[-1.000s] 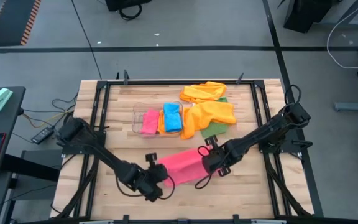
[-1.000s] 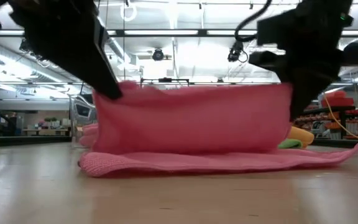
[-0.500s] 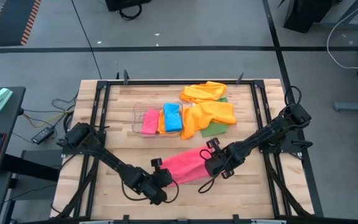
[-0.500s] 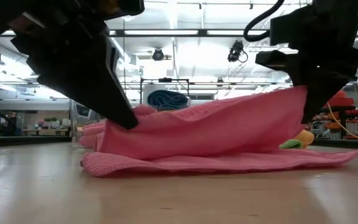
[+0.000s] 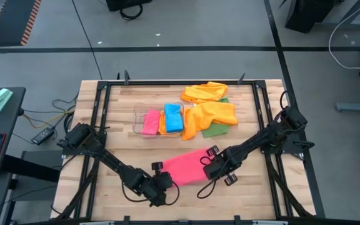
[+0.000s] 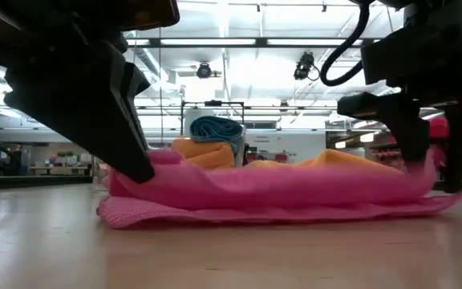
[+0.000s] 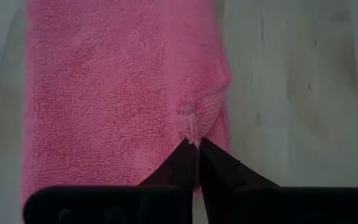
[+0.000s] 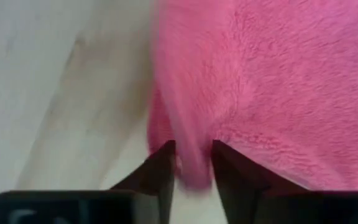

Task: Fold microfiber towels
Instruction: Fold the pink microfiber cloth

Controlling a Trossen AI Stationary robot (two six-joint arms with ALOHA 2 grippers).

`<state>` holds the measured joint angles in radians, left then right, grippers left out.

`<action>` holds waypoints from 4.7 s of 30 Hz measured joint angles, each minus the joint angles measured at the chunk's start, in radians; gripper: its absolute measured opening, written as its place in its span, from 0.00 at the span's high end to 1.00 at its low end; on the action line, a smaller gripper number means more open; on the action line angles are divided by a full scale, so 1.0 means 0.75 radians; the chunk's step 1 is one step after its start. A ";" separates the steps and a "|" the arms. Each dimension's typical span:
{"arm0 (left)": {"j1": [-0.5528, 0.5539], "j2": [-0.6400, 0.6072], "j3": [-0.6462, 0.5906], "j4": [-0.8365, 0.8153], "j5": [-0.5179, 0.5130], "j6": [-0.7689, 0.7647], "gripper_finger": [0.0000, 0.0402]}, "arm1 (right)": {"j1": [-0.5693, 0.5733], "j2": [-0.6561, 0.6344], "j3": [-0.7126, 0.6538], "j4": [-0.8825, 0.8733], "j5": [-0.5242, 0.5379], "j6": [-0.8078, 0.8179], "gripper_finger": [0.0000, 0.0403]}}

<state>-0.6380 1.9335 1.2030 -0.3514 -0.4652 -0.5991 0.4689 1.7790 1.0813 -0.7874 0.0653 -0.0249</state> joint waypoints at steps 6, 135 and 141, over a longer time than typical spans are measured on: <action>0.000 0.000 0.000 0.078 0.039 0.059 0.82 | 0.009 -0.006 0.001 -0.045 -0.020 0.025 0.56; 0.490 -0.282 0.001 -0.138 0.543 -0.440 0.92 | -0.103 0.137 0.012 0.777 0.186 0.115 0.43; 0.518 -0.281 0.001 -0.104 0.534 -0.442 0.93 | -0.154 0.142 -0.106 0.893 0.141 0.171 0.43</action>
<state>-0.2492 1.7224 1.2034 -0.4296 -0.0646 -0.9304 0.3533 1.8854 1.0016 -0.1173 0.1713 0.1035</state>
